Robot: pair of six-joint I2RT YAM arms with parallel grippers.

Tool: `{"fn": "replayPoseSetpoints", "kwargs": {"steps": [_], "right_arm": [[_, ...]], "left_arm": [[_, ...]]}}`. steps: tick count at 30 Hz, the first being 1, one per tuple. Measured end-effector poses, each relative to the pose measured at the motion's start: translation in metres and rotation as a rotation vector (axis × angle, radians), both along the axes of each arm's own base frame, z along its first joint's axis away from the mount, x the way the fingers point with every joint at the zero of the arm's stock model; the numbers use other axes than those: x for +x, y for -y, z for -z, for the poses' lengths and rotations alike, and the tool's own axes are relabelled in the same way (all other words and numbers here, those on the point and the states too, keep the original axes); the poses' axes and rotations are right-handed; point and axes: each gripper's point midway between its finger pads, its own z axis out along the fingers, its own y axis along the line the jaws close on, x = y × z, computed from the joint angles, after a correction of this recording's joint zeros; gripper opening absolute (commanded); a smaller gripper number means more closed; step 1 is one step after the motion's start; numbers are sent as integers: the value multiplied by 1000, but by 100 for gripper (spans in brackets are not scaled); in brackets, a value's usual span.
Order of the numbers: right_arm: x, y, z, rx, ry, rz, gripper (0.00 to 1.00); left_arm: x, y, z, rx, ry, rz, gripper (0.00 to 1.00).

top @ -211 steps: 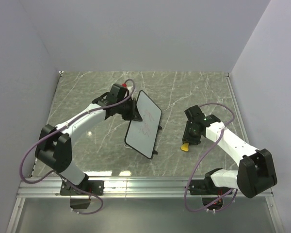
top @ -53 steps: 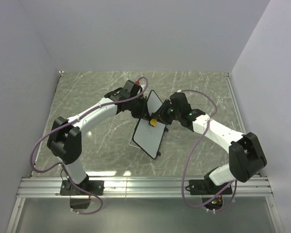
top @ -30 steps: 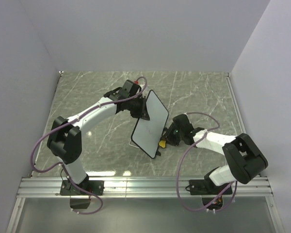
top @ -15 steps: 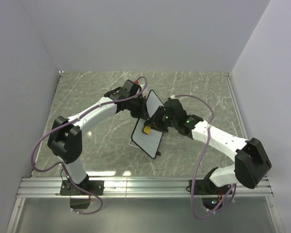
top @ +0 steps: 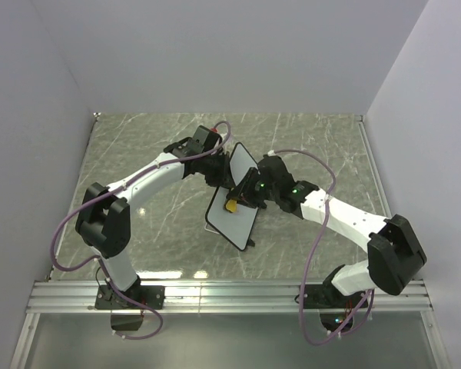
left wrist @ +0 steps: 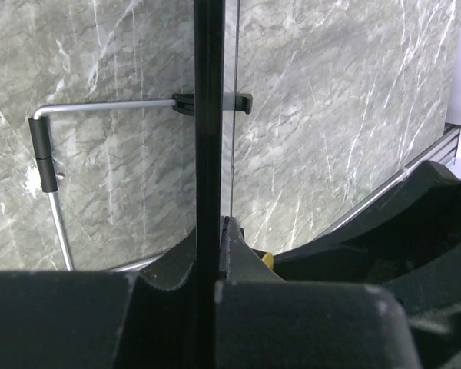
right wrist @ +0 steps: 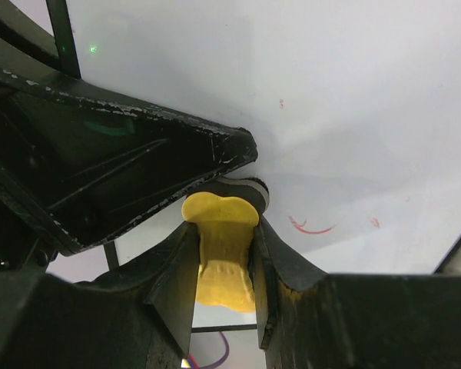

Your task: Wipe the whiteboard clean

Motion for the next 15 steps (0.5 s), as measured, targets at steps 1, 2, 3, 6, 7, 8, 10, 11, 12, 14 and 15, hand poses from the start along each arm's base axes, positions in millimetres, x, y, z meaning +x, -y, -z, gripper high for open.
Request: {"fn": "replayPoseSetpoints", "kwargs": {"steps": [1,2,3,6,7,8,10,11,12,14,15], "right_arm": [[1,0,4,14,1,-4,0],[1,0,5,21,1,-5,0],[1,0,6,32,2,-8,0],[2,-1,9,60,9,-20,0],[3,-1,9,68,13,-23,0],[3,-1,10,74,18,-26,0],[3,-1,12,88,26,-32,0],[3,0,13,91,29,-33,0],[3,2,16,92,31,-31,0],[4,7,23,89,27,-23,0],[3,10,27,87,22,-18,0]], "left_arm": [[0,0,0,0,-1,0,0],[0,0,0,1,-2,0,0],[0,0,0,1,-3,-1,0],[1,-2,1,4,-7,-4,0],[1,-2,1,5,-8,-4,0],[1,-2,1,5,-8,-4,0],[1,-2,2,6,-9,-5,0],[1,-3,2,6,-10,-6,0],[1,-3,2,7,-10,-6,0],[2,-3,2,7,-10,-8,0],[2,-4,2,7,-11,-8,0]]}}
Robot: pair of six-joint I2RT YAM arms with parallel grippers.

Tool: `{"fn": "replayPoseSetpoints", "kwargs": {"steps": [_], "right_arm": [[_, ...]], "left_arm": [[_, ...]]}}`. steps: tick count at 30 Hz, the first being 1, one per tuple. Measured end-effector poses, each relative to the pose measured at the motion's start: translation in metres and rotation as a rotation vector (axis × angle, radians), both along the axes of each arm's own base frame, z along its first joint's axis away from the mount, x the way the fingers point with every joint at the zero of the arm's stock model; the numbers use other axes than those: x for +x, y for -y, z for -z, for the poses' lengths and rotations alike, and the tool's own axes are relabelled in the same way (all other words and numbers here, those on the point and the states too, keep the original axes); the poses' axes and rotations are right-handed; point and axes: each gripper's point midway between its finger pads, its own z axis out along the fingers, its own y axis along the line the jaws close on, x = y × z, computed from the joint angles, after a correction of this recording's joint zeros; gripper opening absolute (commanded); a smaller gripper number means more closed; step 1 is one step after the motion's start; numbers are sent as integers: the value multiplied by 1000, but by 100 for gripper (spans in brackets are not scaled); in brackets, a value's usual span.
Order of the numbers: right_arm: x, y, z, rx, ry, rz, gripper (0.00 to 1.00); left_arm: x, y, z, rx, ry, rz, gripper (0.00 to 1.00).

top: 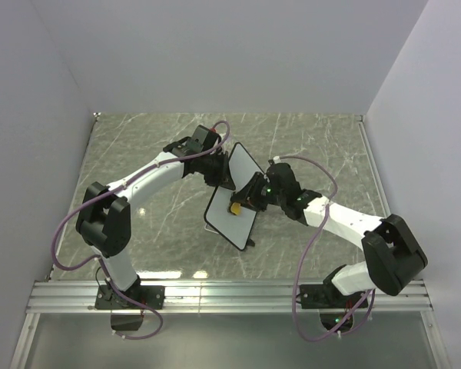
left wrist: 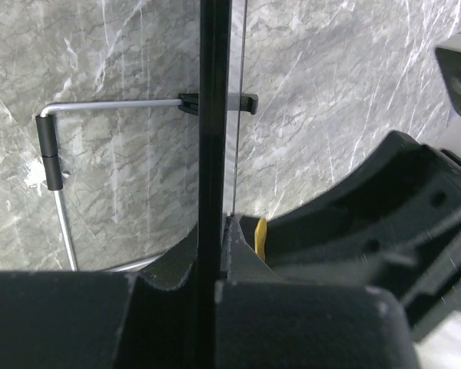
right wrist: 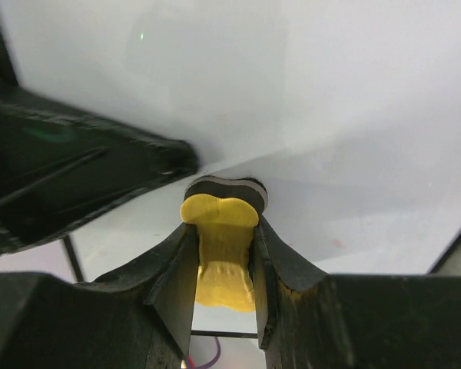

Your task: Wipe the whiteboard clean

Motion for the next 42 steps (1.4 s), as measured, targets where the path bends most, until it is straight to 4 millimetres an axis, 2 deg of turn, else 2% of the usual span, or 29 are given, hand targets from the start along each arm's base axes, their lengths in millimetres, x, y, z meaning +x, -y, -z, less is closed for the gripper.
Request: {"fn": "replayPoseSetpoints", "kwargs": {"steps": [12,16,20,26,29,30,32,34,37,39,42], "right_arm": [[-4,20,27,-30,-37,27,0],[-17,40,56,-103,-95,40,0],[-47,68,98,-242,-217,39,0],[-51,70,94,-281,-219,28,0],[-50,65,79,-296,-185,15,0],[-49,57,64,-278,-161,1,0],[-42,43,30,-227,-94,-19,0],[-32,26,-17,-151,2,-34,0],[-20,12,-70,-68,108,-38,0],[-15,7,-88,-39,145,-43,0],[-13,2,-83,-45,129,-55,0]], "left_arm": [[0,0,0,3,-6,-1,0],[1,0,-1,3,-5,1,0],[0,3,-3,-2,3,10,0],[0,6,-5,3,15,17,0],[0,7,-5,3,13,16,0],[0,7,-5,2,13,16,0],[0,8,-5,2,13,17,0],[0,8,-5,2,14,17,0],[0,9,-5,3,14,18,0],[1,9,-5,4,14,18,0],[2,10,-6,5,15,18,0]]}}
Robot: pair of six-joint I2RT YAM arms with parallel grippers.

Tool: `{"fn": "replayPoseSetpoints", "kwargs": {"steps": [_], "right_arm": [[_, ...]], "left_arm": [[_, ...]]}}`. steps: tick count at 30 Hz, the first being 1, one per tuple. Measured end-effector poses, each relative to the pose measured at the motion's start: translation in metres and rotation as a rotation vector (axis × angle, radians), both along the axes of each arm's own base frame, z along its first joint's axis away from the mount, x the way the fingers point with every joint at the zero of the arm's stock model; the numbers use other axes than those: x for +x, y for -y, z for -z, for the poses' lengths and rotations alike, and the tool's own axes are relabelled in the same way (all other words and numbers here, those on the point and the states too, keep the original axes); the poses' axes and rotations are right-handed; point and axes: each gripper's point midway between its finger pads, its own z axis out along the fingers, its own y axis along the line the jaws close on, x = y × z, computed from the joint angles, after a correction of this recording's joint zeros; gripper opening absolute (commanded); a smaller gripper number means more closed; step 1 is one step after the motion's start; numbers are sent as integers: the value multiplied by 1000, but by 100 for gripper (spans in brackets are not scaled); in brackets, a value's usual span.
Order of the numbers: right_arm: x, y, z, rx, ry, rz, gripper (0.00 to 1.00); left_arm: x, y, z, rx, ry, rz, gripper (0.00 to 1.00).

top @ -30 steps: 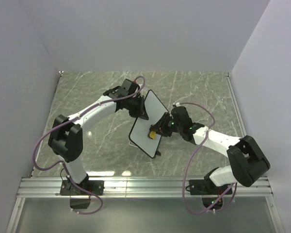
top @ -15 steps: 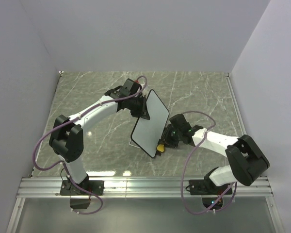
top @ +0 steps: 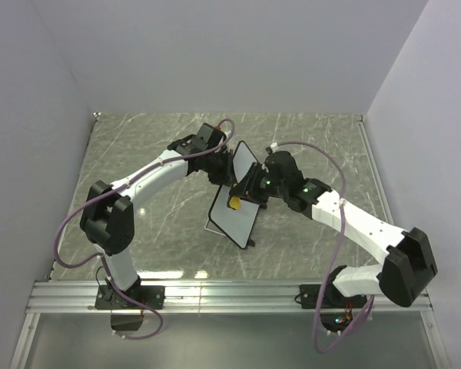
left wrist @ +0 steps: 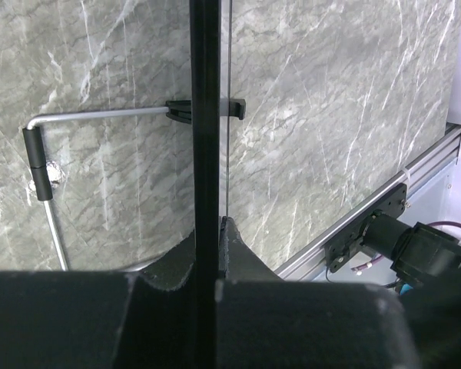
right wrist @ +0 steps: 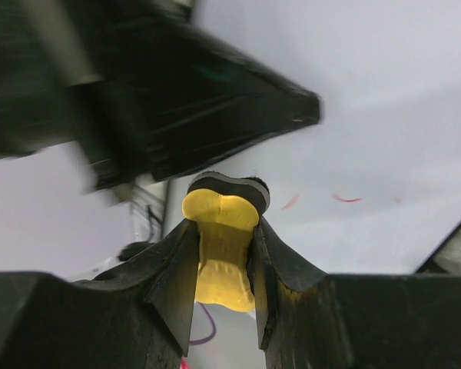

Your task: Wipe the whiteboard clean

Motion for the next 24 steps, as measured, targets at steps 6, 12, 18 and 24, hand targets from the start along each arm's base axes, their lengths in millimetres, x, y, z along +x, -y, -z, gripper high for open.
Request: {"fn": "replayPoseSetpoints", "kwargs": {"steps": [6,12,18,24], "right_arm": [[-7,-9,29,-51,-77,-33,0],[-22,-22,32,-43,-83,-93,0],[-26,-19,52,-10,-92,-103,0],[-32,5,100,8,-189,-79,0]], "left_arm": [[3,2,0,0,1,-1,0],[3,2,0,1,-1,-4,0],[3,0,2,3,-5,-8,0],[3,-3,3,-6,-6,-17,0]]}}
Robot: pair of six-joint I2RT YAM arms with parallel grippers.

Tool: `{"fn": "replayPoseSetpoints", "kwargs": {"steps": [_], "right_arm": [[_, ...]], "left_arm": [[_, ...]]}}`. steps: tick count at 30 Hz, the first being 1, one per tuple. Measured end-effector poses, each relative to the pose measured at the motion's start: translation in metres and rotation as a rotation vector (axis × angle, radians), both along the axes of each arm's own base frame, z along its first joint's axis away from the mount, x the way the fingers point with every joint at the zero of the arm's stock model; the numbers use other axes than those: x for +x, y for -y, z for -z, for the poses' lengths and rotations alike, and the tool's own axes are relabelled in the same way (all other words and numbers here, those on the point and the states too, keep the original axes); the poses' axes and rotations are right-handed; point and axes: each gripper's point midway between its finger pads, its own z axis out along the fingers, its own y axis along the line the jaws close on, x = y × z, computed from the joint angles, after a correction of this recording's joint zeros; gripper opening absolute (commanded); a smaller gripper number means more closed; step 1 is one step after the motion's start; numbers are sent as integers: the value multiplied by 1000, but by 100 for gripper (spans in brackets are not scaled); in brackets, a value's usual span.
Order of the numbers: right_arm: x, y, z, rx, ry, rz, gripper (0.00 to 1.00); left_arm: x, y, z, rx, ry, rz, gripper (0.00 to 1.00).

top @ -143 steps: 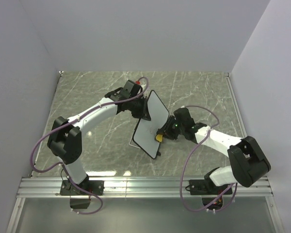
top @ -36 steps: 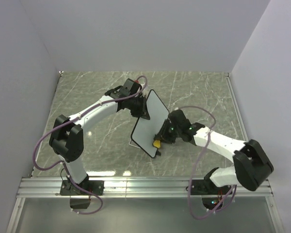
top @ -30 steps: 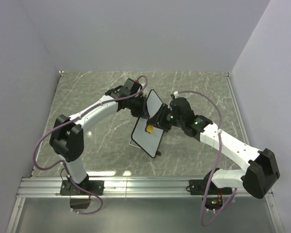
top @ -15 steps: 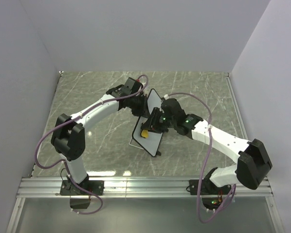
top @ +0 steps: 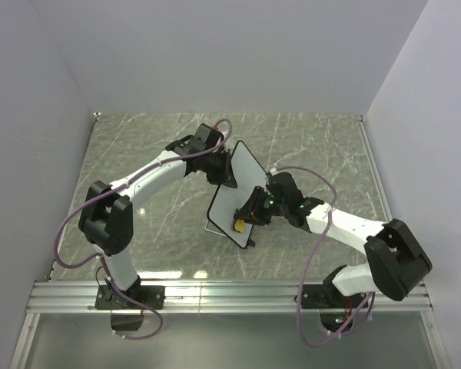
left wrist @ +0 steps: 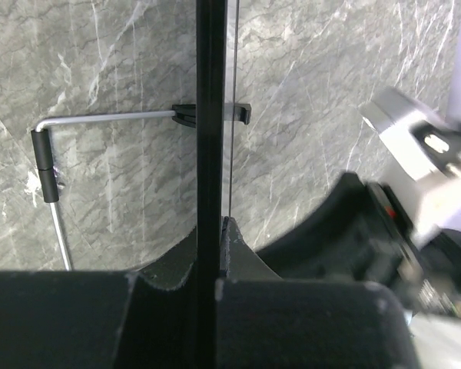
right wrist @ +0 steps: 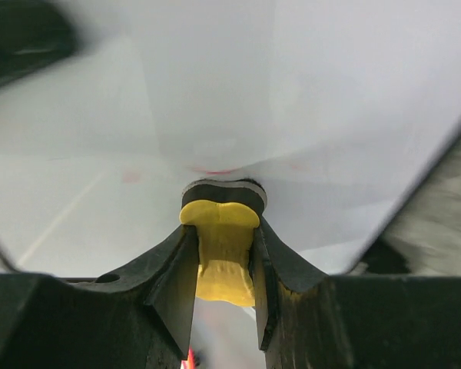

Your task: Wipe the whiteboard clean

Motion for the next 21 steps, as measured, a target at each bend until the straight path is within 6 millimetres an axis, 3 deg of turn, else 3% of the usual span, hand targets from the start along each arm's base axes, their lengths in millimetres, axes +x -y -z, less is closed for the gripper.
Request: {"fn": "replayPoseSetpoints", "kwargs": {"steps": [6,11,18,21], "right_arm": [[-5,21,34,-16,-84,17,0],[-10,30,46,-45,-97,15,0],[-11,36,41,-121,-81,20,0],[1,30,22,-128,-59,28,0]], "left_arm": [[-1,-2,0,-6,3,-9,0],[-1,-2,-1,-5,5,-11,0],[-1,-1,-1,-8,3,-13,0],[-1,-1,-1,-9,2,-13,0]]}}
